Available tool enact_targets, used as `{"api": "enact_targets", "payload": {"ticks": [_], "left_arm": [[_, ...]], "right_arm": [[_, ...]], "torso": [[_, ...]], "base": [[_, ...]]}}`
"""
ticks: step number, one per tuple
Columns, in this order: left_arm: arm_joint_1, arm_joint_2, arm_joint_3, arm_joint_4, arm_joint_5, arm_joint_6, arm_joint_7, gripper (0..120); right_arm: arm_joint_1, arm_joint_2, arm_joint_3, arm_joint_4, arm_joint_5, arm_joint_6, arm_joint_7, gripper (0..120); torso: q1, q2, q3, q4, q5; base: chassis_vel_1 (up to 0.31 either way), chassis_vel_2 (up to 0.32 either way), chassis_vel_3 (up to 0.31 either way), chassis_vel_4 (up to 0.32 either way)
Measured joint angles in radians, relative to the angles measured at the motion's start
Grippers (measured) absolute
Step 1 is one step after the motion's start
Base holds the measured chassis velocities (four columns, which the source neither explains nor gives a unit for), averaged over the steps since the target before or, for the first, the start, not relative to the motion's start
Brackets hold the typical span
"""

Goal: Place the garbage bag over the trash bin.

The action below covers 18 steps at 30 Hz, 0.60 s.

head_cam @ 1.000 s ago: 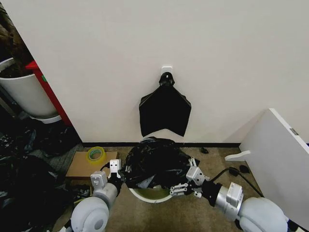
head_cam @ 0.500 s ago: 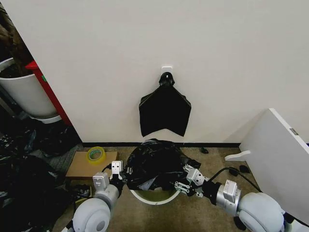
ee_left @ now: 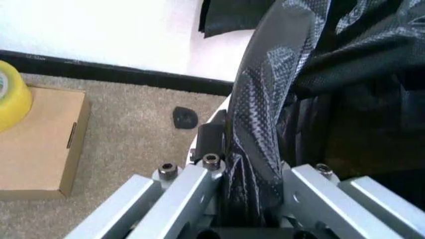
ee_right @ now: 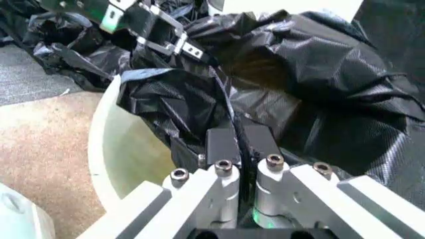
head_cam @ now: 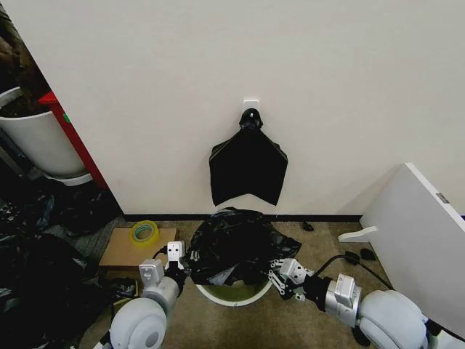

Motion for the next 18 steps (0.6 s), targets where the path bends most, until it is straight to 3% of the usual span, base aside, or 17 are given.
{"api": "enact_targets", "payload": {"ticks": [9, 18], "left_arm": [[-0.037, -0.017, -0.017, 0.010, -0.130, 0.020, -0.070, 1], [-0.052, -0.004, -0.045, -0.005, -0.219, 0.048, -0.106, 1]], "right_arm": [[-0.127, -0.033, 0.035, 0.066, -0.111, 0.161, -0.087, 0], [-0.182, -0.028, 0.017, -0.036, -0.297, 0.281, -0.130, 0]], "torso": [[0.000, 0.000, 0.000, -0.0001, -0.0002], [0.000, 0.000, 0.000, 0.0000, 0.0000]], "base": [[0.000, 0.000, 0.000, 0.000], [0.000, 0.000, 0.000, 0.000]]}}
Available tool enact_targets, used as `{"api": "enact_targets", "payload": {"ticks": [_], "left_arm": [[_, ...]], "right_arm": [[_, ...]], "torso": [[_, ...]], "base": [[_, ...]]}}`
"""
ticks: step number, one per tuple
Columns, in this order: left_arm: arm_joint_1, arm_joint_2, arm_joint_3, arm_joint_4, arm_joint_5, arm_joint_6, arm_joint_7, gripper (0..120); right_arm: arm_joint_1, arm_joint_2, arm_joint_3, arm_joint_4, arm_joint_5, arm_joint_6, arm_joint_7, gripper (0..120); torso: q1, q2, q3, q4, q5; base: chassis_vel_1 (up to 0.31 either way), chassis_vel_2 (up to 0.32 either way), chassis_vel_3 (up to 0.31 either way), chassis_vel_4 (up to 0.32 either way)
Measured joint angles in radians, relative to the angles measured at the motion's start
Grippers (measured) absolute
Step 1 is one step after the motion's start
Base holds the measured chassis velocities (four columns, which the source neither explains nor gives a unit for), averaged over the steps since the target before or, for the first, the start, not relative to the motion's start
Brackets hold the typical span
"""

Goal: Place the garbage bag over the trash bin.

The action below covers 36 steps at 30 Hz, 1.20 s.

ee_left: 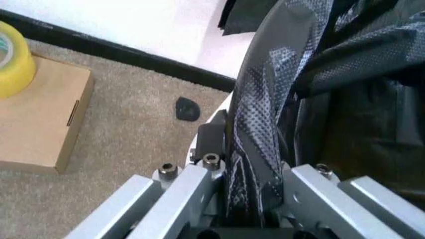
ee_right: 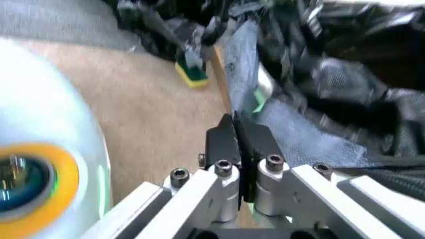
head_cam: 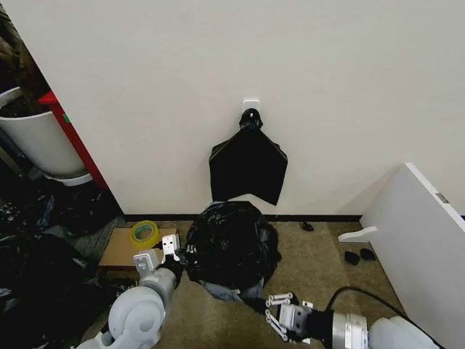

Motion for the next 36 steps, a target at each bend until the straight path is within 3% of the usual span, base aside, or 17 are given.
{"api": "enact_targets", "payload": {"ticks": [13, 19, 28, 33, 35, 36], "left_arm": [[0.005, 0.016, -0.038, -0.055, -0.173, 0.093, -0.073, 1], [0.009, 0.021, -0.050, -0.066, -0.201, 0.134, -0.088, 1], [0.018, 0.033, -0.060, -0.064, -0.165, 0.134, -0.048, 1], [0.011, 0.018, -0.055, -0.046, -0.124, 0.086, -0.028, 1], [0.005, 0.008, -0.053, -0.030, -0.119, 0.073, -0.031, 1], [0.005, 0.008, -0.053, -0.030, -0.119, 0.073, -0.031, 1]], "right_arm": [[0.083, 0.064, -0.025, -0.178, -0.106, 0.055, 0.034, 0], [0.107, 0.073, -0.024, -0.227, -0.132, 0.058, 0.037, 0], [0.111, 0.074, -0.007, -0.258, -0.138, 0.079, 0.024, 0], [0.080, 0.076, 0.014, -0.238, -0.118, 0.110, 0.010, 0], [0.061, 0.080, 0.028, -0.230, -0.094, 0.143, 0.000, 11], [0.061, 0.080, 0.028, -0.230, -0.094, 0.143, 0.000, 11]], "torso": [[0.000, 0.000, 0.000, 0.0001, 0.0000], [0.000, 0.000, 0.000, 0.0000, 0.0000], [0.000, 0.000, 0.000, 0.0000, 0.0000], [0.000, 0.000, 0.000, 0.0000, 0.0000], [0.000, 0.000, 0.000, -0.0001, -0.0001], [0.000, 0.000, 0.000, -0.0001, -0.0001]], "base": [[0.000, 0.000, 0.000, 0.000], [0.000, 0.000, 0.000, 0.000], [0.000, 0.000, 0.000, 0.000], [0.000, 0.000, 0.000, 0.000], [0.000, 0.000, 0.000, 0.000], [0.000, 0.000, 0.000, 0.000]]}}
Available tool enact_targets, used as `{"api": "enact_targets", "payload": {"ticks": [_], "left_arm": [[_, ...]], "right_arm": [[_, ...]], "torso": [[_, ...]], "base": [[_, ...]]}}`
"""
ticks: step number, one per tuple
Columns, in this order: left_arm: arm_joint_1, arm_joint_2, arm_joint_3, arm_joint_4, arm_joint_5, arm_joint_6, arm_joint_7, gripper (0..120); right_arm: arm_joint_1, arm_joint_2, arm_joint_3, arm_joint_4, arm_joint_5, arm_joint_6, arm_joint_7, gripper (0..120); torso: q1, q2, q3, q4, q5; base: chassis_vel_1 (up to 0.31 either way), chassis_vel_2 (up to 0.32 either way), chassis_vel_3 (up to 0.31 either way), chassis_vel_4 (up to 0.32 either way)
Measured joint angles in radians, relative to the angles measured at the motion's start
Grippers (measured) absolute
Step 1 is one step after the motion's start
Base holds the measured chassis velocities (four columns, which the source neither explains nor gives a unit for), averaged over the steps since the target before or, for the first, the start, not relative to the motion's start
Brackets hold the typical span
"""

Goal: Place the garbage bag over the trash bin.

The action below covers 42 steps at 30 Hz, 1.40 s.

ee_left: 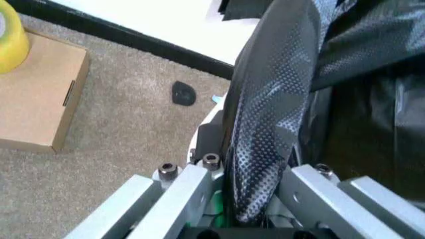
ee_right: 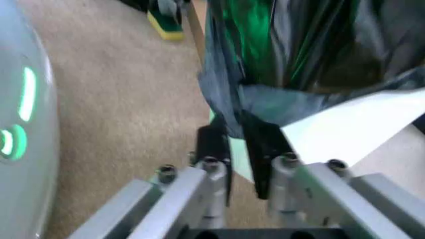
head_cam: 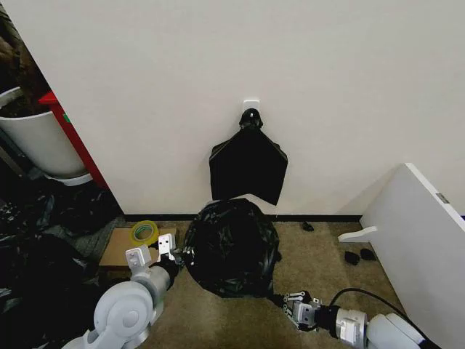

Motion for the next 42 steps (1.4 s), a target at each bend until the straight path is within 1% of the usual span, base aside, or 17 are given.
{"api": "enact_targets", "payload": {"ticks": [3, 5, 11, 13, 15, 16, 18, 20, 23, 25, 29, 30, 31, 33, 35, 38, 42], "left_arm": [[-0.008, -0.011, 0.000, 0.014, -0.006, -0.016, -0.005, 1], [-0.012, -0.012, 0.000, 0.021, -0.008, -0.024, -0.009, 1], [-0.020, -0.010, -0.009, 0.030, 0.004, -0.037, -0.006, 1], [-0.015, -0.007, -0.006, 0.030, 0.046, -0.042, 0.016, 1], [0.003, 0.001, 0.002, 0.035, 0.156, -0.059, 0.088, 1], [0.003, 0.001, 0.002, 0.035, 0.156, -0.059, 0.088, 1], [0.018, 0.014, 0.010, 0.060, 0.263, -0.083, 0.174, 1], [0.021, 0.019, 0.013, 0.074, 0.303, -0.097, 0.200, 1], [0.032, 0.031, 0.026, 0.099, 0.417, -0.152, 0.279, 1], [0.035, 0.036, 0.035, 0.104, 0.462, -0.179, 0.317, 1], [0.040, 0.040, 0.043, 0.111, 0.515, -0.213, 0.362, 1], [0.043, 0.050, 0.049, 0.117, 0.567, -0.265, 0.418, 1], [0.043, 0.050, 0.049, 0.117, 0.567, -0.265, 0.418, 1], [0.042, 0.070, 0.057, 0.143, 0.635, -0.382, 0.496, 1], [0.042, 0.080, 0.059, 0.155, 0.677, -0.439, 0.529, 1], [0.041, 0.089, 0.062, 0.162, 0.710, -0.466, 0.547, 1], [0.035, 0.098, 0.066, 0.170, 0.722, -0.469, 0.549, 1]], "right_arm": [[-0.031, 0.001, 0.035, -0.003, 0.044, 0.053, -0.034, 26], [-0.044, 0.001, 0.049, 0.000, 0.056, 0.062, -0.035, 30], [-0.113, 0.002, 0.134, 0.056, 0.166, 0.059, -0.057, 53], [-0.132, 0.002, 0.161, 0.083, 0.235, 0.043, -0.070, 58], [-0.164, -0.007, 0.222, 0.142, 0.357, 0.038, -0.150, 68], [-0.164, -0.007, 0.222, 0.142, 0.357, 0.038, -0.150, 68], [-0.201, -0.035, 0.284, 0.232, 0.487, 0.012, -0.227, 79], [-0.206, -0.046, 0.290, 0.262, 0.534, -0.009, -0.210, 83], [-0.147, -0.071, 0.264, 0.333, 0.697, -0.113, -0.042, 97], [-0.090, -0.078, 0.247, 0.335, 0.749, -0.150, 0.046, 99], [-0.041, -0.088, 0.237, 0.337, 0.800, -0.217, 0.118, 100], [-0.009, -0.098, 0.231, 0.341, 0.861, -0.300, 0.165, 100], [-0.009, -0.098, 0.231, 0.341, 0.861, -0.300, 0.165, 100], [0.016, -0.111, 0.228, 0.328, 0.943, -0.394, 0.179, 100], [0.035, -0.116, 0.224, 0.321, 0.998, -0.428, 0.179, 100], [0.060, -0.121, 0.222, 0.313, 1.040, -0.455, 0.179, 100], [0.089, -0.121, 0.211, 0.303, 0.993, -0.453, 0.179, 100]], "torso": [[0.000, 0.000, 0.000, 0.0000, 0.0001], [0.000, 0.000, 0.000, 0.0001, 0.0001], [0.000, 0.000, 0.000, 0.0000, 0.0002], [0.000, 0.000, 0.000, 0.0000, 0.0002], [0.000, 0.000, 0.000, 0.0000, 0.0001], [0.000, 0.000, 0.000, 0.0000, 0.0001], [0.000, 0.000, 0.000, -0.0002, -0.0004], [0.000, 0.000, 0.000, -0.0002, -0.0005], [0.000, 0.000, 0.000, 0.0000, -0.0002], [0.000, 0.000, 0.000, 0.0003, 0.0005], [0.000, 0.000, 0.000, 0.0003, 0.0001], [0.000, 0.000, 0.000, 0.0003, 0.0002], [0.000, 0.000, 0.000, 0.0003, 0.0002], [0.000, 0.000, 0.000, -0.0002, 0.0000], [0.000, 0.000, 0.000, 0.0001, 0.0002], [0.000, 0.000, 0.000, 0.0000, -0.0001], [0.000, 0.000, 0.000, 0.0002, 0.0001]], "base": [[0.000, 0.000, 0.000, 0.000], [0.000, 0.000, 0.000, 0.000], [0.000, 0.000, 0.000, 0.000], [0.000, 0.000, 0.000, 0.000], [0.000, 0.000, 0.000, 0.000], [0.000, 0.000, 0.000, 0.000], [0.000, 0.000, 0.000, 0.000], [0.000, 0.000, 0.000, 0.000], [0.000, 0.000, 0.000, 0.000], [0.000, 0.000, 0.000, 0.000], [0.000, 0.000, 0.000, 0.000], [0.000, 0.000, 0.000, 0.000], [0.000, 0.000, 0.000, 0.000], [0.000, 0.000, 0.000, 0.000], [0.000, 0.000, 0.000, 0.000], [0.000, 0.000, 0.000, 0.000], [0.000, 0.000, 0.000, 0.000]]}}
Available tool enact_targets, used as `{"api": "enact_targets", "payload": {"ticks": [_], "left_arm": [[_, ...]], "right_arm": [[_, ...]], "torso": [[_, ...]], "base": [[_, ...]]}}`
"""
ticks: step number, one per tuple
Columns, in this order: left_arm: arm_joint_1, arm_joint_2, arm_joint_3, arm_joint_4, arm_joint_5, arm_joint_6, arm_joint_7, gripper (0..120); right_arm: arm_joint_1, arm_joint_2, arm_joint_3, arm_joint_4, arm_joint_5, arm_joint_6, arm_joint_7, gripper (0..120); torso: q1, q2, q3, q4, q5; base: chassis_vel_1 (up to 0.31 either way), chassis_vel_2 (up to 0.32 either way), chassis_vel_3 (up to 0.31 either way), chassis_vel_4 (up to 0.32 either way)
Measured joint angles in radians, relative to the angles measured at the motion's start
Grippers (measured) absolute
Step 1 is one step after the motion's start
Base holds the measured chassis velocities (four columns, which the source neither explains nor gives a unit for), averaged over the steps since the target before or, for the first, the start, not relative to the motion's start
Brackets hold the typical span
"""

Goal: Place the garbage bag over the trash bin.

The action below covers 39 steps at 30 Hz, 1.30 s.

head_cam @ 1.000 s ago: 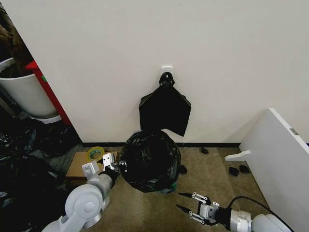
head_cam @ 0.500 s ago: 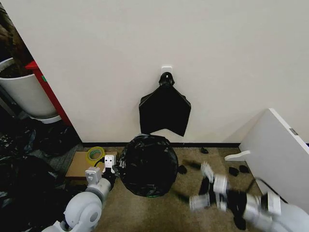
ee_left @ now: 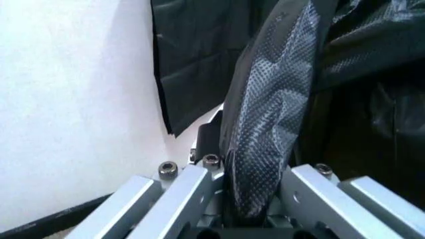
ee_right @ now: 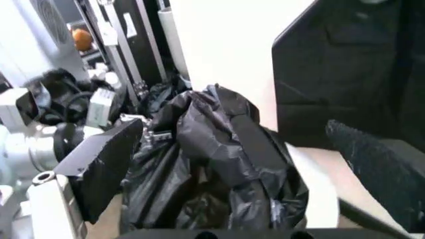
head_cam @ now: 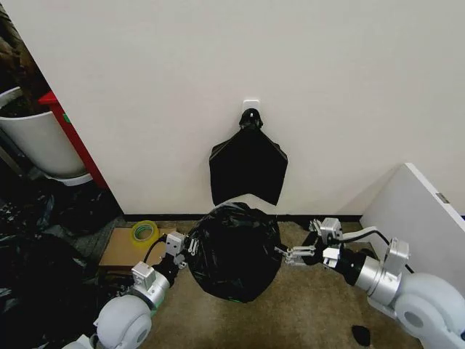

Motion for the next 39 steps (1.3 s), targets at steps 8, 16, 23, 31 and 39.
{"api": "enact_targets", "payload": {"ticks": [8, 16, 23, 31, 39], "left_arm": [[-0.027, 0.009, 0.015, 0.012, 0.003, 0.014, -0.022, 1], [-0.023, 0.007, 0.017, 0.007, 0.008, 0.027, -0.028, 1], [-0.028, 0.006, 0.032, 0.004, 0.032, 0.039, -0.030, 1], [-0.037, 0.002, 0.041, 0.004, 0.046, 0.045, -0.036, 1], [-0.033, 0.000, 0.043, 0.004, 0.051, 0.045, -0.039, 1]], "right_arm": [[0.021, 0.027, -0.037, -0.013, -0.148, 0.017, 0.019, 100], [0.115, 0.040, -0.127, -0.048, -0.127, -0.002, 0.056, 94], [0.191, 0.058, -0.212, -0.092, -0.128, -0.016, 0.071, 90], [0.216, 0.070, -0.242, -0.126, -0.132, -0.019, 0.085, 84], [0.225, 0.080, -0.247, -0.129, -0.069, -0.023, 0.105, 56]], "torso": [[0.000, 0.000, 0.000, -0.0004, 0.0000], [0.000, 0.000, 0.000, -0.0001, -0.0001], [0.000, 0.000, 0.000, -0.0001, 0.0000], [0.000, 0.000, 0.000, -0.0001, 0.0000], [0.000, 0.000, 0.000, -0.0001, -0.0001]], "base": [[0.000, 0.000, 0.000, 0.000], [0.000, 0.000, 0.000, 0.000], [0.000, 0.000, 0.000, 0.000], [0.000, 0.000, 0.000, 0.000], [0.000, 0.000, 0.000, 0.000]]}}
